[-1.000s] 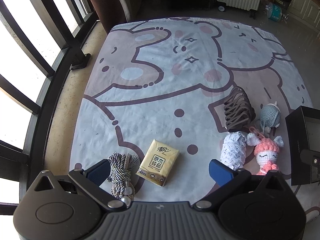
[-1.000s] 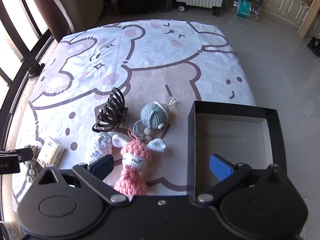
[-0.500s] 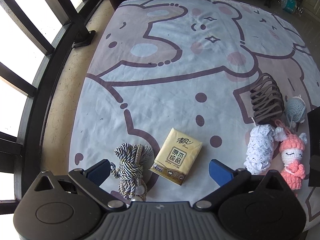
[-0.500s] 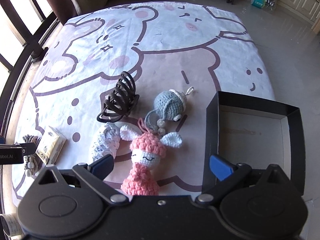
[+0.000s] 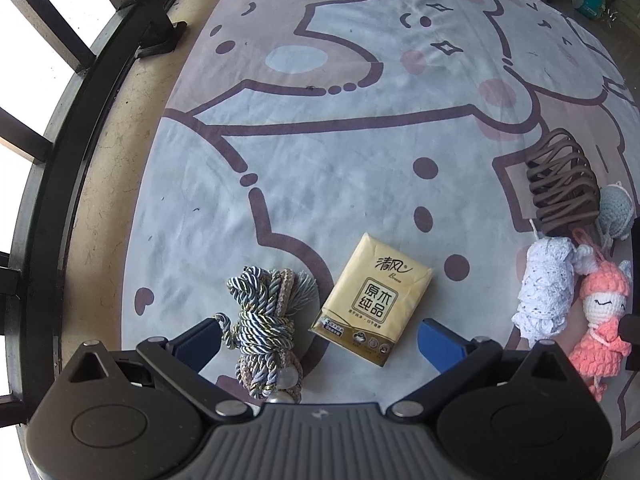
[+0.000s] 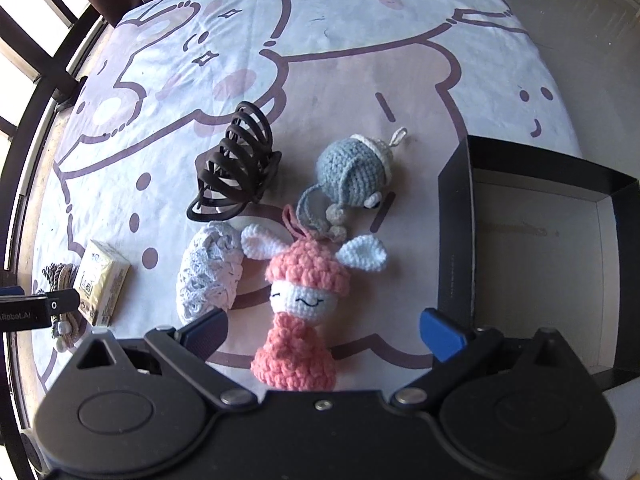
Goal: Organize objects
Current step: 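Lower the left tool onto the coiled rope while the right tool lowers onto the pink bunny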
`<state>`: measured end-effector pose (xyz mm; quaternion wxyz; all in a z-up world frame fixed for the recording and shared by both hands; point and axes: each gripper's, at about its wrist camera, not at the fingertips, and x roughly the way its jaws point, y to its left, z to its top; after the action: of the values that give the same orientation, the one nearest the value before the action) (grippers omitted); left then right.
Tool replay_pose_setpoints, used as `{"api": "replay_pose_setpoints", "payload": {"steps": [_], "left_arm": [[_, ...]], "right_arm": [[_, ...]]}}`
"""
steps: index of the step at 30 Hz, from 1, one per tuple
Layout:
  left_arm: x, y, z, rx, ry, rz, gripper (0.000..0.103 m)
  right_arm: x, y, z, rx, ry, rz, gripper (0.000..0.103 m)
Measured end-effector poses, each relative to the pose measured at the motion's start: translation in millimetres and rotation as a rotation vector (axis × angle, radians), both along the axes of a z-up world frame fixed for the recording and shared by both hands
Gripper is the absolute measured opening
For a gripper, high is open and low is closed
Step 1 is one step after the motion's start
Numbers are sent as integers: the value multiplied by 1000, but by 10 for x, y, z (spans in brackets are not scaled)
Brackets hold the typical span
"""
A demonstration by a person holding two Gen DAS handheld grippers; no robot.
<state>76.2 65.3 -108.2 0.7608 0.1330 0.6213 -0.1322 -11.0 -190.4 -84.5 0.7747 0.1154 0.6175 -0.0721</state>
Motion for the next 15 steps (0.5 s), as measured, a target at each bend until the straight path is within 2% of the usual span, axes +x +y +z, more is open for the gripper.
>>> {"api": "replay_pose_setpoints", "payload": {"steps": [2, 4, 10, 15], "left_arm": [[5, 29, -12, -1, 4, 1, 103], [6, 73, -21, -2, 10, 8, 102], [44, 202, -58, -14, 26, -11, 96], [61, 254, -88, -18, 39, -9, 93]], "right_arm": [[5, -11, -26, 12, 10, -22, 99], [11, -35, -57, 39, 20, -46, 85], [30, -75, -117, 97, 33, -96, 64], [60, -26, -164, 117, 53, -84, 57]]}}
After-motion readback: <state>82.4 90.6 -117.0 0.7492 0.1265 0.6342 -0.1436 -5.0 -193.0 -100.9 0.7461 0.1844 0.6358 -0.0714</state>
